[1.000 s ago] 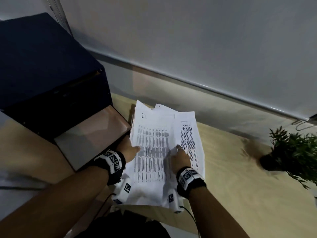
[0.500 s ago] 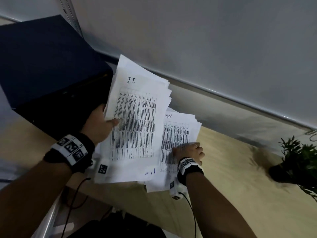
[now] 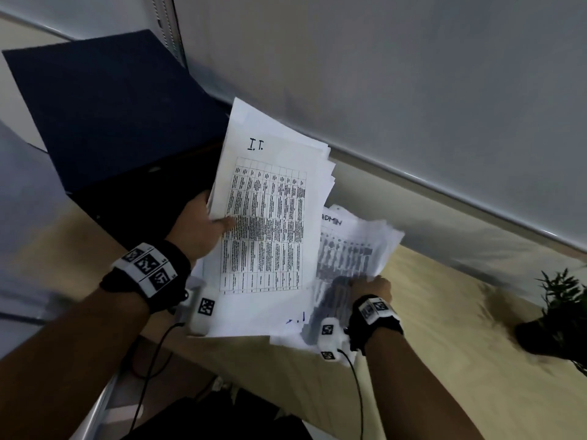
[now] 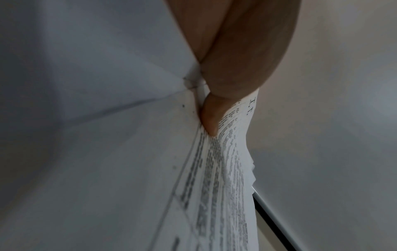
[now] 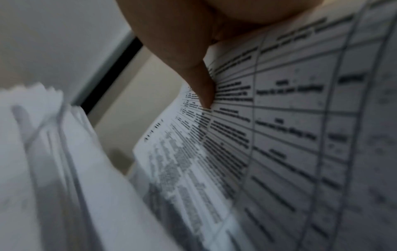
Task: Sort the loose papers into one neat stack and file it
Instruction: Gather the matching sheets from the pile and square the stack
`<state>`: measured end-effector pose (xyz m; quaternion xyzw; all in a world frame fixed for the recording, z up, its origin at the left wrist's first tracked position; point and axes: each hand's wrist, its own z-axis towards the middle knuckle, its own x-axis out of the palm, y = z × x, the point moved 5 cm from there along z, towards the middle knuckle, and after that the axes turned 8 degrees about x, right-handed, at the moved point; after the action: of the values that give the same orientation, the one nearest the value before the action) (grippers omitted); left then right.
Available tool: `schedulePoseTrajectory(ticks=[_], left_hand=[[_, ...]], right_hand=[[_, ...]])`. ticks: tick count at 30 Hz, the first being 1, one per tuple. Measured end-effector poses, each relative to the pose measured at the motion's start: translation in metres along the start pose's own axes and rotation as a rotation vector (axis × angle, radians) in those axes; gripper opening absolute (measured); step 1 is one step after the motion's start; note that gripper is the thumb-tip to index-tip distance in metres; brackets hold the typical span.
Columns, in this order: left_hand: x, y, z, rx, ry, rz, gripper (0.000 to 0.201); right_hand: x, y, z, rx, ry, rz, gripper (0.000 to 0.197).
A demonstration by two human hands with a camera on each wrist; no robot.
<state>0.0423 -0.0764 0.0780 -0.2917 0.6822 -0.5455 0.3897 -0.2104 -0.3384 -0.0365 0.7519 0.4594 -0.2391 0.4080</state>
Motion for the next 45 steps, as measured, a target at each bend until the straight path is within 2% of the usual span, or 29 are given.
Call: schedulePoseTrajectory(ticks=[6,9,12,14,16,17,19,21,24,26,27,30,31,32,33,35,37,39,41,43,45], left_hand=[[0.024,0.023,-0.007,-0.014,0.094,0.16,0.057],[0.05,0.03,-0.012,-0.012,0.121,0.076,0.062],[0.074,0.041,-0.014,-0.031,0.166,0.101,0.056],[0.092,0.051,-0.018,-0.09,0.216,0.065,0.05],[0.109,0.067,-0.021,-0.133,0.268,0.105,0.046],[0.115,0.084,-0.019,-0.138,0.287,0.124,0.052],[0.129,0.104,-0.022,-0.139,0.345,0.125,0.068],[0.139,0.12,-0.022,-0.127,0.376,0.135,0.066],[0.137,0.1,-0.03,-0.281,0.333,0.197,0.089],[0.135,0.096,-0.031,-0.332,0.298,0.151,0.075],[0.136,0.097,-0.03,-0.337,0.291,0.134,0.072],[0.145,0.108,-0.03,-0.343,0.341,0.324,0.095],[0.146,0.111,-0.03,-0.355,0.346,0.407,0.102],[0.148,0.113,-0.029,-0.372,0.371,0.438,0.105],[0.15,0.113,-0.027,-0.388,0.374,0.415,0.1],[0.153,0.111,-0.021,-0.405,0.332,0.368,0.083],[0.155,0.109,-0.016,-0.413,0.3,0.397,0.082],[0.155,0.11,-0.012,-0.404,0.248,0.466,0.088],[0.154,0.107,-0.015,-0.417,0.225,0.44,0.085],[0.155,0.106,-0.013,-0.352,0.224,0.383,0.07],[0.156,0.094,-0.014,-0.232,0.244,0.307,0.052]], right_hand=[[-0.119,0.005,-0.027,-0.278,-0.339,0.101,0.022],[-0.181,0.017,-0.054,-0.389,-0.463,0.165,0.024],[-0.232,0.027,-0.077,-0.455,-0.458,0.313,0.027],[-0.243,0.022,-0.068,-0.42,-0.422,0.37,0.034],[-0.233,0.015,-0.055,-0.366,-0.341,0.427,0.033],[-0.22,0.01,-0.048,-0.333,-0.276,0.471,0.032],[-0.18,-0.003,-0.037,-0.268,-0.136,0.485,0.029],[-0.132,-0.015,-0.033,-0.206,-0.028,0.466,0.029],[-0.067,-0.039,-0.016,-0.106,0.074,0.334,0.061],[-0.038,-0.052,0.001,-0.096,0.08,0.157,0.076],[-0.029,-0.055,0.006,-0.121,0.066,0.057,0.074],[-0.01,-0.051,0.009,-0.249,0.069,-0.132,0.031],[-0.006,-0.05,0.012,-0.273,0.078,-0.137,0.029],[-0.006,-0.049,0.013,-0.288,0.075,-0.086,0.036],[-0.008,-0.05,0.02,-0.284,0.039,-0.02,0.042],[-0.009,-0.05,0.024,-0.306,-0.007,-0.002,0.04],[0.001,-0.046,0.019,-0.346,0.091,-0.034,0.044],[0.009,-0.046,0.016,-0.357,0.168,-0.008,0.058],[0.013,-0.053,0.022,-0.326,0.193,0.052,0.07],[0.008,-0.057,0.022,-0.28,0.164,0.054,0.089],[-0.001,-0.057,0.02,-0.253,0.132,0.067,0.105]])
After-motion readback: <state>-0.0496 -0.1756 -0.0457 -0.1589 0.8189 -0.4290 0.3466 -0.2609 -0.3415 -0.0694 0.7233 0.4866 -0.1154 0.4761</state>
